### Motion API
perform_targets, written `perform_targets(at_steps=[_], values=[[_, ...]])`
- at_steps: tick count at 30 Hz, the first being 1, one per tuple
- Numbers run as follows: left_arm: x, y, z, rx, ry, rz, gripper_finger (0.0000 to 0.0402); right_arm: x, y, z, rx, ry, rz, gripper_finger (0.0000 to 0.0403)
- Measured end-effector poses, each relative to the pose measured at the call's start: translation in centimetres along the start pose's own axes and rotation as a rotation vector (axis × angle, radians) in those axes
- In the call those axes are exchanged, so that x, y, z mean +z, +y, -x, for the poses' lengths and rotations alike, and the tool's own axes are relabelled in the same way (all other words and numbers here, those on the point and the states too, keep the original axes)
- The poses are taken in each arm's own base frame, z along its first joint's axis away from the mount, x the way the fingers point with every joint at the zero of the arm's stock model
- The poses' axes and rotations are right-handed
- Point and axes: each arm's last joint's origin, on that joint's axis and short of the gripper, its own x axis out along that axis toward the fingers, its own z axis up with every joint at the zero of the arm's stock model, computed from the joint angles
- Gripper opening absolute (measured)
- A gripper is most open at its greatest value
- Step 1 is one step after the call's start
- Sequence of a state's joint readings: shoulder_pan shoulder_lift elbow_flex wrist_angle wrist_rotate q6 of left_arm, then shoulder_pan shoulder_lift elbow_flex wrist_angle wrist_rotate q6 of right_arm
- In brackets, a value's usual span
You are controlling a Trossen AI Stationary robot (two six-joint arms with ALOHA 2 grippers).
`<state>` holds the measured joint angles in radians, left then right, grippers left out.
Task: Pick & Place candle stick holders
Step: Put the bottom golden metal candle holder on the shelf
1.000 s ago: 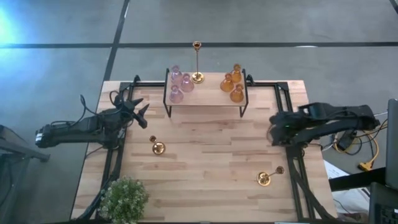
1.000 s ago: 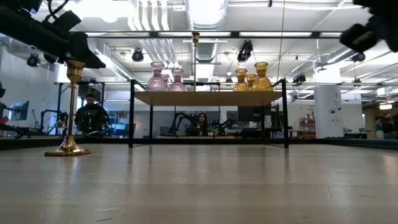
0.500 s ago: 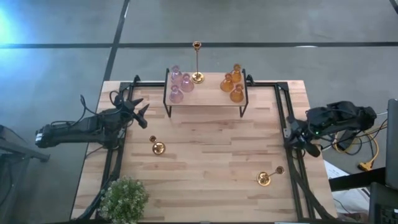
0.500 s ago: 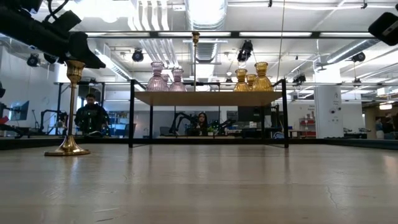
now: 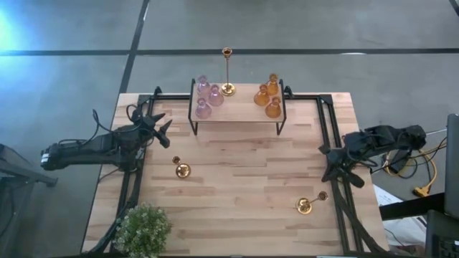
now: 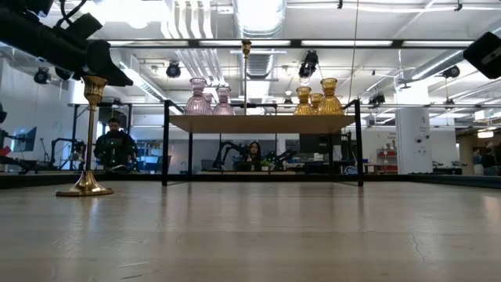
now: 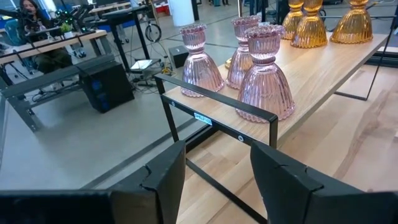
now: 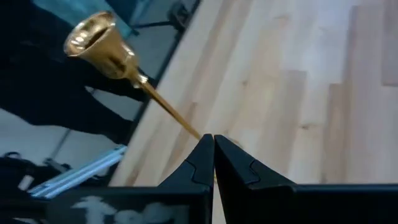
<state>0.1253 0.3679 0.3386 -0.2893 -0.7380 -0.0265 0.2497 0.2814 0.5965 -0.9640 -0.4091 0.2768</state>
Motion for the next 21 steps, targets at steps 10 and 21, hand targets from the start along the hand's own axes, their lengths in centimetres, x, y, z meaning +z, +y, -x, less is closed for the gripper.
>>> perform_targets(at_steps=[10,21], values=[[0.0,0.0,0.0,0.0,0.0,0.0,0.0186,-1.0,-0.1,-4.7,0.414,-0.093,0.09,0.0008],[0.0,0.0,0.0,0.0,0.001,-0.001,0.0186,-2.5,-1.2,-6.0,0.079,-0.251,0.105,0.0008]])
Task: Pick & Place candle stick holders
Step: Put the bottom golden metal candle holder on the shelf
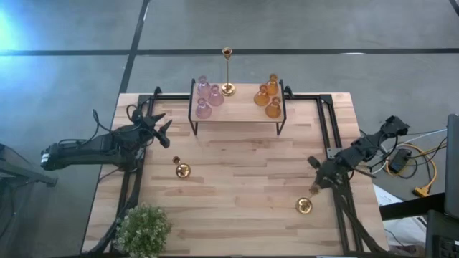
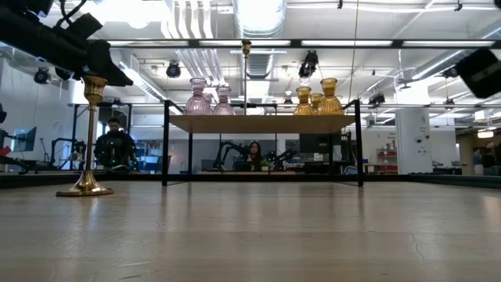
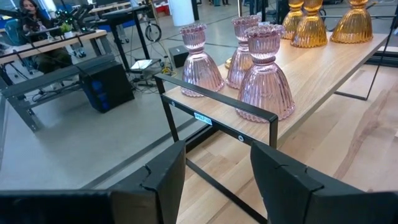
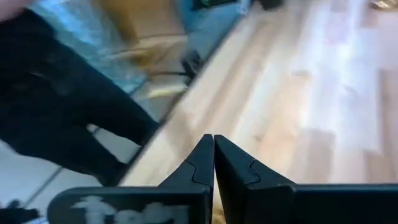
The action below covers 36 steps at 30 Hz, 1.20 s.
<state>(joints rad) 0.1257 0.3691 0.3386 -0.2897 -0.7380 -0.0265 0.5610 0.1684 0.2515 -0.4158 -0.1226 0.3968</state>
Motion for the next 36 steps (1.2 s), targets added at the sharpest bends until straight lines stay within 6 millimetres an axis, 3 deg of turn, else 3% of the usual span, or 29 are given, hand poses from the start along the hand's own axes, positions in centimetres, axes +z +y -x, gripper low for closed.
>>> perform_targets(at_steps=[16,28,36], values=[[0.0,0.0,0.0,0.0,0.0,0.0,0.0186,-0.7,-0.4,0.0,-0.03,0.022,-0.075,0.0008],[0.0,0.0,0.0,0.0,0.0,0.0,0.0186,-2.3,-1.3,0.1,-0.131,-0.033,-0.248,0.0008],[0.0,0.0,0.0,0.0,-0.001,0.0,0.0186,-1.9,-1.1,0.2,-0.069,-0.114,-0.184,0.0009]])
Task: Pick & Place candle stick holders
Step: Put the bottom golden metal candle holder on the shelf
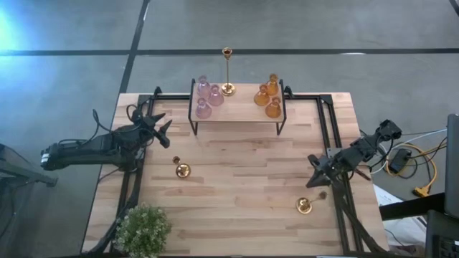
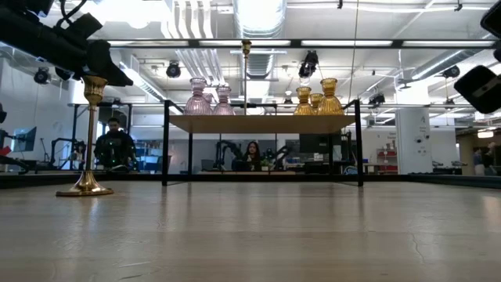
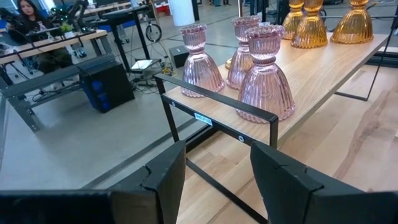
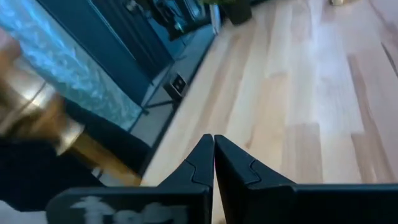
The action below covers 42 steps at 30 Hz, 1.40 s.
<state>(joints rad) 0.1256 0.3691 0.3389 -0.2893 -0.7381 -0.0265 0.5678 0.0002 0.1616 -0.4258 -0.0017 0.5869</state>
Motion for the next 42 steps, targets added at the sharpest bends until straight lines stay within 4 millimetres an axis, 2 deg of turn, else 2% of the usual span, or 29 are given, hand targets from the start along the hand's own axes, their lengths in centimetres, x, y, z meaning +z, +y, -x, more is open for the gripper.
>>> perform_targets(at_steps=[4,15,21,28,35,42], values=[[0.0,0.0,0.0,0.0,0.0,0.0,0.0187,0.2,0.1,0.0,0.017,-0.019,0.046,0.0023],[0.0,0.0,0.0,0.0,0.0,0.0,0.0186,-0.6,-0.6,-0.8,-0.032,-0.048,0.116,0.0112],[0.0,0.0,0.0,0.0,0.0,0.0,0.0186,-0.3,-0.4,-1.0,-0.003,-0.107,0.222,0.0135],[0.0,0.0,0.0,0.0,0.001,-0.001,0.0186,-0.3,-0.3,-1.0,-0.001,-0.114,0.228,0.0135],[0.0,0.0,0.0,0.0,0.001,0.0,0.0186,0.7,0.4,-0.4,0.061,-0.154,0.122,0.0118],[0.0,0.0,0.0,0.0,0.001,0.0,0.0186,1.7,1.4,0.5,0.166,-0.115,0.046,0.0103]])
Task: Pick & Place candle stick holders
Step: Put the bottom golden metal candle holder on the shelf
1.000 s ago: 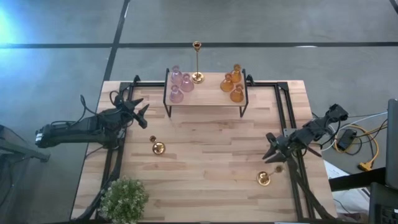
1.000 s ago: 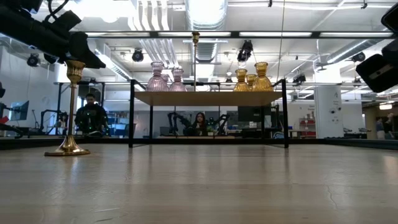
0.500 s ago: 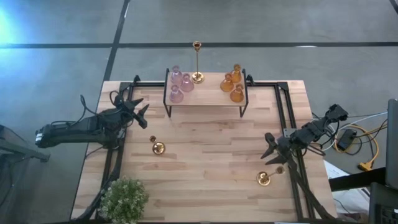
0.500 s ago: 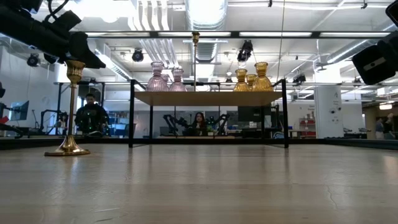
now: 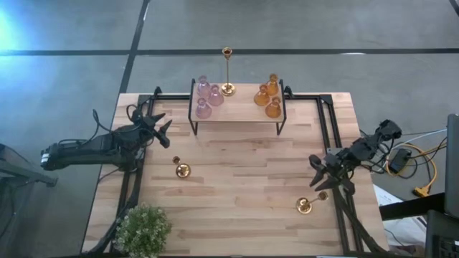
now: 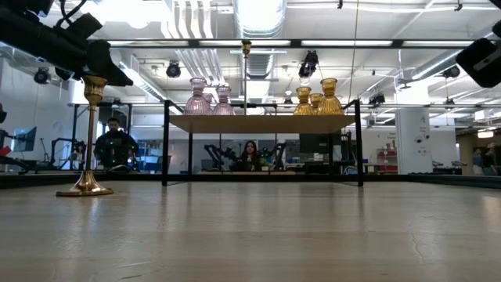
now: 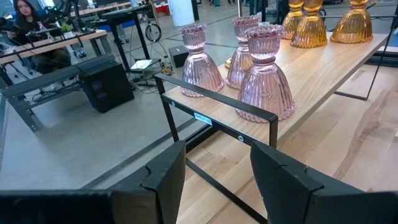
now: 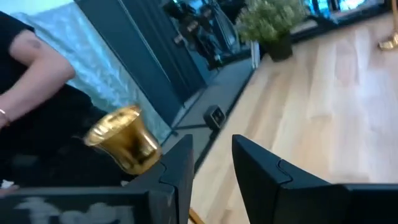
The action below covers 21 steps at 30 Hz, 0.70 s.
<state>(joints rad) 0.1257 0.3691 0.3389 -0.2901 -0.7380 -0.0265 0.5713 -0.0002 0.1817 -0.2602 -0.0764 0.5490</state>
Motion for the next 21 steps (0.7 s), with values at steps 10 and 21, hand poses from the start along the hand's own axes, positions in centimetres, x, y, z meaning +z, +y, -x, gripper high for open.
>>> perform_targets(at_steps=[10,21], values=[[0.0,0.0,0.0,0.0,0.0,0.0,0.0185,0.4,0.3,2.2,-0.187,0.183,-0.098,0.0091],[0.0,0.0,0.0,0.0,0.0,0.0,0.0186,0.3,1.0,3.0,-0.077,0.333,-0.238,0.0091]])
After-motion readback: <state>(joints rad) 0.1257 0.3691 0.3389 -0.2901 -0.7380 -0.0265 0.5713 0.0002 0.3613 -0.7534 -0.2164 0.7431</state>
